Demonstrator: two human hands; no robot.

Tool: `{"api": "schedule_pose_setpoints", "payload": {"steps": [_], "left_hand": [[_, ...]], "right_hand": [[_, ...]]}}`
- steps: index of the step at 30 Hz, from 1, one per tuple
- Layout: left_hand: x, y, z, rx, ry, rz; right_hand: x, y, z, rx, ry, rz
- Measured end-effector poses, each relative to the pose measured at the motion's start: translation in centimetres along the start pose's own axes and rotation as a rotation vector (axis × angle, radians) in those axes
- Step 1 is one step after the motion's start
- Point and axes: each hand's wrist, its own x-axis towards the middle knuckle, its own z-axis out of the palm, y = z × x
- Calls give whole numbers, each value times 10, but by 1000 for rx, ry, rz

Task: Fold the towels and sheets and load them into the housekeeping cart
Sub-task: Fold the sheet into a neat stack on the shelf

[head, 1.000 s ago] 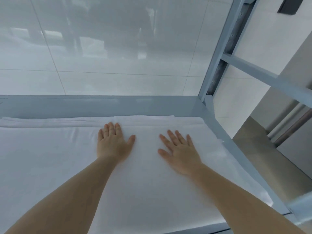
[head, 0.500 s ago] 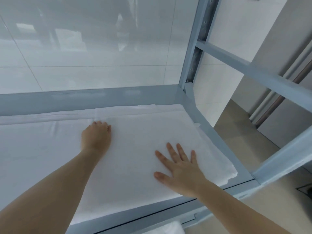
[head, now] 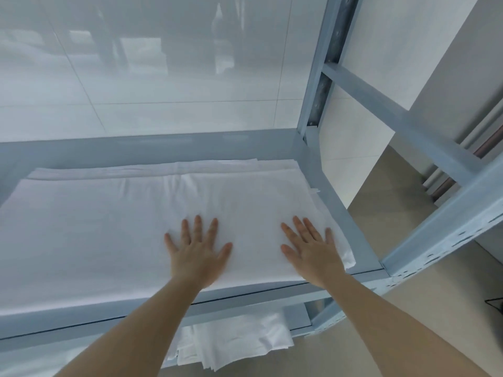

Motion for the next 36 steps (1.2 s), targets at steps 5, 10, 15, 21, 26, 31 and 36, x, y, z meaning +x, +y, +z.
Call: {"api": "schedule_pose_setpoints", "payload": {"steps": [5,10,15,21,26,31,36], "left_hand": [[-36,3,5,1,13,-42],[-26,28,-1,-11,-44,-18],[-20,33,7,0,21,17],[-22,32,11,-12,76,18],[-22,30,11,-22,77,40],[-29,17,7,-26,80,59],[-40,-5,5,-20,47,141]], "right_hand": [[-10,20,-1,22,-22,79],[7,16,-7,-92,-24,52],[67,3,-22,-229,80,-153],[136,-57,-25,-126,29,-449],[140,-56,-14,-110,72,-401],[124,-64,-9,-99,71,-324],[93,-72,0,-57,75,-218]]}}
